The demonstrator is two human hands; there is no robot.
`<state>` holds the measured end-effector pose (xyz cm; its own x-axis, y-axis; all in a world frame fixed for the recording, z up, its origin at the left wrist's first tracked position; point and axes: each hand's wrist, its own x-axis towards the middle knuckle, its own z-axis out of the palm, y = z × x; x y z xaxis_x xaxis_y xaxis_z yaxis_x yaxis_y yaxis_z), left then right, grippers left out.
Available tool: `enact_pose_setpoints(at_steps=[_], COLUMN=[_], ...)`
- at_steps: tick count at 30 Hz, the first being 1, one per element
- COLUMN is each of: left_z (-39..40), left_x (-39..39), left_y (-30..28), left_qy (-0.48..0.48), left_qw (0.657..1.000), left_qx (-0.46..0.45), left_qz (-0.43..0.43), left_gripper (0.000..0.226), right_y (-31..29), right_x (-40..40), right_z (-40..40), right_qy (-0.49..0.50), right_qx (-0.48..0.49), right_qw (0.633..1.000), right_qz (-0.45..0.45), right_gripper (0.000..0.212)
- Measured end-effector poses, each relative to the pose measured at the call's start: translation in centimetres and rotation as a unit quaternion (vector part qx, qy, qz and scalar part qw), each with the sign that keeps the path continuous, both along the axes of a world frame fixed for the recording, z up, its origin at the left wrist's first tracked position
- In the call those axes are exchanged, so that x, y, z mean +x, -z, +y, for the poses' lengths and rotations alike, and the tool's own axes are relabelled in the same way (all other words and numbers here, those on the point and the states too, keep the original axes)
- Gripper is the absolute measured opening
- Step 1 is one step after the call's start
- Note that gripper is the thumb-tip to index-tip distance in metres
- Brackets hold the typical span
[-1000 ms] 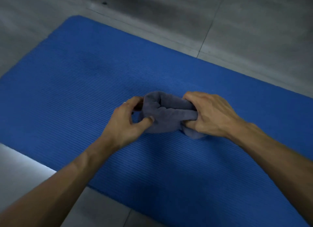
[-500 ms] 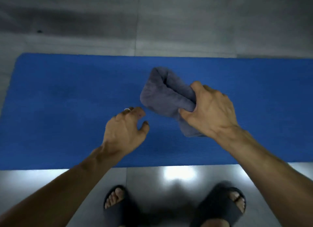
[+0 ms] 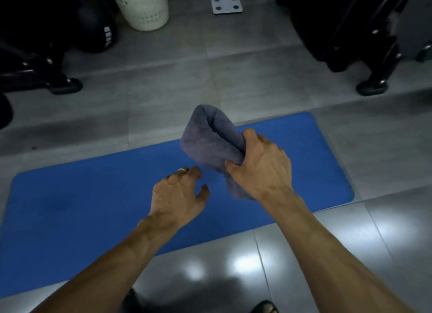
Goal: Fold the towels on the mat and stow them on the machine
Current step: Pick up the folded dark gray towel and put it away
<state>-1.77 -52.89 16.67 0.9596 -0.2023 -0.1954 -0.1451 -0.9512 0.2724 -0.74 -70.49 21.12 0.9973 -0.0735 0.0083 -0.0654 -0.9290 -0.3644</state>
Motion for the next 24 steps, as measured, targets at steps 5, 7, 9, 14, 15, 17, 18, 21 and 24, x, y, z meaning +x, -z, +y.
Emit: enact_pose_setpoints(at_steps=[5, 7, 9, 14, 15, 17, 18, 21, 24], left_z=[-10.2, -13.8, -17.4, -26.5, -28.3, -31.6, -33.2, -36.9, -40.6], left_x=[0.4, 1.2, 2.3, 6.8, 8.1, 10.9, 12.3, 16.5, 21.3], left_y=[-6.9, -9.3, -11.2, -14.3, -14.9, -16.1, -16.6, -18.6, -21.0], left_qy=[0.020, 0.024, 0.030, 0.045, 0.046, 0.046, 0.044, 0.049, 0.048], left_qw=[1.000, 1.000, 0.999, 0.999, 0.999, 0.999, 0.999, 0.998, 0.998], left_qx=[0.017, 0.015, 0.009, -0.020, -0.023, -0.029, -0.032, -0.035, -0.035], left_qz=[-0.008, -0.008, -0.007, -0.004, -0.003, -0.004, -0.007, -0.018, -0.033], left_gripper=[0.038, 0.038, 0.038, 0.038, 0.039, 0.040, 0.040, 0.038, 0.036], right_y=[-7.0, -9.5, -11.7, -16.1, -16.9, -18.3, -18.9, -20.8, -23.1], right_x=[0.8, 1.3, 2.3, 7.2, 8.4, 11.1, 12.5, 16.6, 21.0], right_z=[-11.2, -15.2, -18.7, -26.4, -27.9, -30.8, -32.3, -36.1, -40.4], right_qy=[0.015, 0.027, 0.036, 0.051, 0.054, 0.063, 0.065, 0.071, 0.082], right_qx=[-0.009, -0.018, -0.028, -0.037, -0.037, -0.030, -0.025, -0.019, -0.014], right_qw=[1.000, 0.999, 0.999, 0.998, 0.998, 0.997, 0.997, 0.997, 0.995], right_qz=[-0.015, -0.014, -0.011, -0.014, -0.018, -0.028, -0.031, -0.038, -0.047], right_gripper=[0.038, 0.037, 0.036, 0.036, 0.036, 0.035, 0.035, 0.034, 0.036])
